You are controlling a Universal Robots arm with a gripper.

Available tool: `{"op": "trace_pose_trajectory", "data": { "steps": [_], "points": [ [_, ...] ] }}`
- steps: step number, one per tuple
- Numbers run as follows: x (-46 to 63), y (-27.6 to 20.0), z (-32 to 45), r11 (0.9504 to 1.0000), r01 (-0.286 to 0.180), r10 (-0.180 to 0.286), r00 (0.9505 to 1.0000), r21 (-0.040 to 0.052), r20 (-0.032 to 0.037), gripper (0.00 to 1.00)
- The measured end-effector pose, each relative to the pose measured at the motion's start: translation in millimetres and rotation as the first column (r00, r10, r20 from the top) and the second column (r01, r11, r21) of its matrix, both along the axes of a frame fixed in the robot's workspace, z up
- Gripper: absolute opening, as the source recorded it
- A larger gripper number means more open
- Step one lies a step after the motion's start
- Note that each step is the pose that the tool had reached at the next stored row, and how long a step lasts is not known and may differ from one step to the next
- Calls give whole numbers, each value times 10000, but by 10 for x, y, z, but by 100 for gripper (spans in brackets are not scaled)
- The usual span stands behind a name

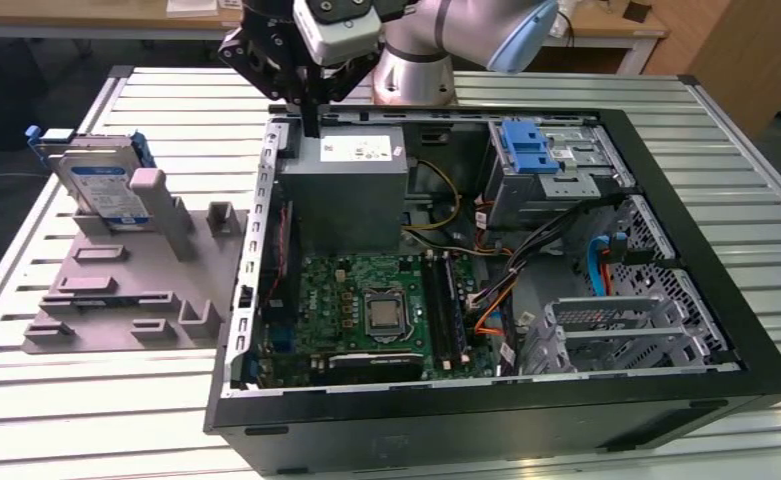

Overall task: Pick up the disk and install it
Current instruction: 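Reach for the disk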

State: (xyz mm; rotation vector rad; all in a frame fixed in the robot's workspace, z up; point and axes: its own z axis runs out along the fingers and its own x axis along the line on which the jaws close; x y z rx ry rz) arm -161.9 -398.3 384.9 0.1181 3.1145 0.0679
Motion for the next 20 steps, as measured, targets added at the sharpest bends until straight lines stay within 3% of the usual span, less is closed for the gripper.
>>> {"op": "trace_pose_trajectory", "data": {
  "steps": [6, 20],
  "points": [
    [-41, 32, 0, 10000, 1, -1, 10000, -2, -2, 11],
    [-54, 44, 0, 10000, 1, -1, 10000, -1, -2, 11]
  ]
}}
